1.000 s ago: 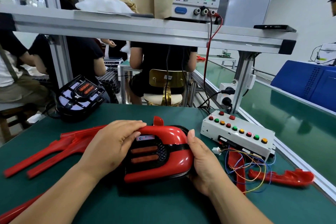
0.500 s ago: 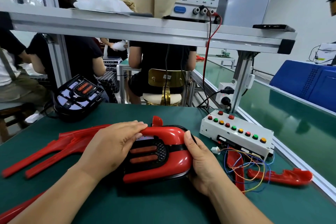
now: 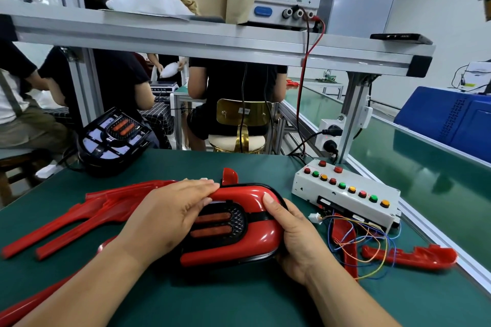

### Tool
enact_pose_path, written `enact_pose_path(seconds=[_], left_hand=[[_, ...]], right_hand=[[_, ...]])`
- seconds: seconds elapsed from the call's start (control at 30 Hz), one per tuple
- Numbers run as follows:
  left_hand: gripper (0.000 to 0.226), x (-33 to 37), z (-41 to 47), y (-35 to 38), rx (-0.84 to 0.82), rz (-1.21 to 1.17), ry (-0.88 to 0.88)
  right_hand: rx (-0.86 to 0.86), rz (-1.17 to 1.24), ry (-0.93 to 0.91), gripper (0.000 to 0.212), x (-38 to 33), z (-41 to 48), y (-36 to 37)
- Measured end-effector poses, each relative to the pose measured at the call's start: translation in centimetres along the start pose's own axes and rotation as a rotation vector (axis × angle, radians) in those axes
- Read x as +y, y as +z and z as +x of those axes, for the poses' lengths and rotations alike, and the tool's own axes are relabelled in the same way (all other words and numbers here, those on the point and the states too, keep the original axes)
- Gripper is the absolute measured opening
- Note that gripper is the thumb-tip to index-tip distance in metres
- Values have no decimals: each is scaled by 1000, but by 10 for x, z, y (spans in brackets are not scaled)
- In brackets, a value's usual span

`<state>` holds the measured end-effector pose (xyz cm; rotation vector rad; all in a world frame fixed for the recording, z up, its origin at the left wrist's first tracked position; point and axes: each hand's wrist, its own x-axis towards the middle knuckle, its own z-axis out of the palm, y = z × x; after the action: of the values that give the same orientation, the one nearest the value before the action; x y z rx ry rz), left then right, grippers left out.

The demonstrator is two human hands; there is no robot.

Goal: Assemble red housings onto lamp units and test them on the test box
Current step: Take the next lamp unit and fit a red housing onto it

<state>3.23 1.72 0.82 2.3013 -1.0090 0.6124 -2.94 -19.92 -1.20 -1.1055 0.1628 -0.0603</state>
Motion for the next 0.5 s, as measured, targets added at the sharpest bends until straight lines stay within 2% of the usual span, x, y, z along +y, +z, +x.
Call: enact_pose_path(seconds=[0.5], left_hand=[[32,-2,-1,3,24,-47,-52]], right_hand=[[39,-63,-15,50,-1,-3,2]])
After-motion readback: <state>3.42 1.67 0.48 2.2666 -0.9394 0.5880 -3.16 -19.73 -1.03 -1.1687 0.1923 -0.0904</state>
